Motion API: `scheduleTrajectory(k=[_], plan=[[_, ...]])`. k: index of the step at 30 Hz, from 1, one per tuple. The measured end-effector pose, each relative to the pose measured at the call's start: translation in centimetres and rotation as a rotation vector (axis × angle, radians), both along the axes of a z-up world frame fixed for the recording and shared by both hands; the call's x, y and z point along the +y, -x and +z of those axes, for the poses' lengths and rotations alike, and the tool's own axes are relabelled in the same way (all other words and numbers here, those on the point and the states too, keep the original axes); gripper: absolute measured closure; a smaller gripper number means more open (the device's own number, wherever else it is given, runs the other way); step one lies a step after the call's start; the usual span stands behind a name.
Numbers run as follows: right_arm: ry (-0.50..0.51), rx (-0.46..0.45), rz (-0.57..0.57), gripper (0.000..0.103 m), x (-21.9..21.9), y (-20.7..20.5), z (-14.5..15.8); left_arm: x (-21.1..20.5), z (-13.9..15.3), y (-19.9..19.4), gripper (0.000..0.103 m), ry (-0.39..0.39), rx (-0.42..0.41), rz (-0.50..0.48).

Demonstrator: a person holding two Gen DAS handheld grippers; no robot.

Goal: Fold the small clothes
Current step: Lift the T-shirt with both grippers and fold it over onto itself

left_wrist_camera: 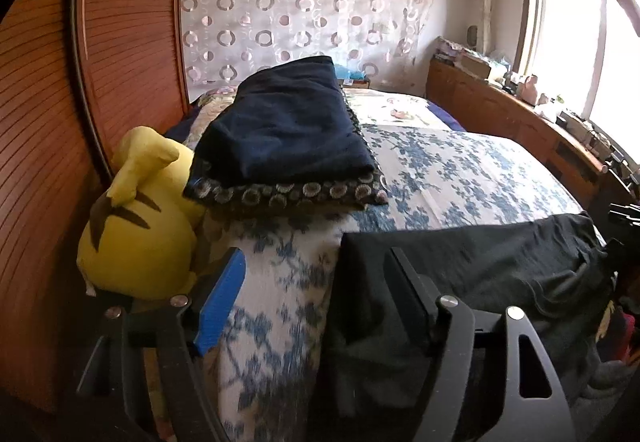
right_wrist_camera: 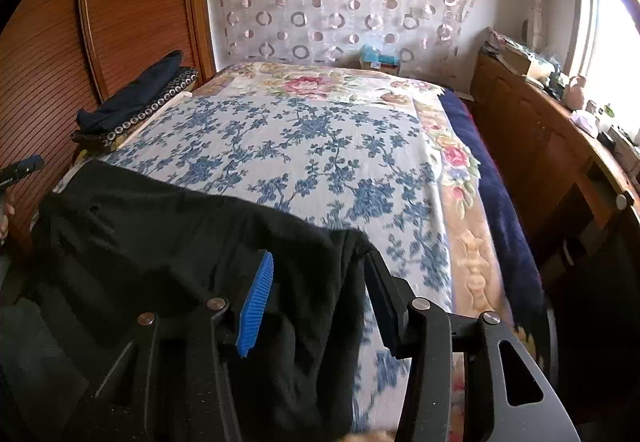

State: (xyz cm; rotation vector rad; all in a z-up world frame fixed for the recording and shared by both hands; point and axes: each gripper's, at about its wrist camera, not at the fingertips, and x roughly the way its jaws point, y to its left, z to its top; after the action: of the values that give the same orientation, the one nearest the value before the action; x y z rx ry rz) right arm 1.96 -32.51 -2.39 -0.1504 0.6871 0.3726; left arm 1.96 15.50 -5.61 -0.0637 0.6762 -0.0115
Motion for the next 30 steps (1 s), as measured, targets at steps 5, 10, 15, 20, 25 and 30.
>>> scheduleTrajectory(k=[5,10,15,20,25,30], plan=[[-0.008,0.007,-0.011,0.054,0.6,-2.6,-1.3,-0.8,-0.8,-2.7,0.030,0.019,0.026,-0.021],[-0.032,0.033,-0.031,0.054,0.6,-4.3,-2.5,-1.7,-1.5,-4.6,0.030,-0.001,0.065,-0.058],[0.006,0.079,-0.038,0.048,0.6,-5.5,-3.8,-1.9,-2.6,-6.5,0.030,-0.024,0.132,-0.058],[-0.007,0.115,-0.041,0.046,0.0,-6.2,-4.5,-2.2,-3.7,-7.4,0.030,-0.015,0.179,-0.079],[0.001,0.131,-0.043,0.044,-0.1,-6.6,-4.9,-2.7,-4.7,-8.0,0.031,-0.024,0.236,-0.105],[0.002,0.139,-0.039,0.041,0.1,-7.2,-5.3,-3.0,-5.2,-8.4,0.040,-0.017,0.265,-0.140]])
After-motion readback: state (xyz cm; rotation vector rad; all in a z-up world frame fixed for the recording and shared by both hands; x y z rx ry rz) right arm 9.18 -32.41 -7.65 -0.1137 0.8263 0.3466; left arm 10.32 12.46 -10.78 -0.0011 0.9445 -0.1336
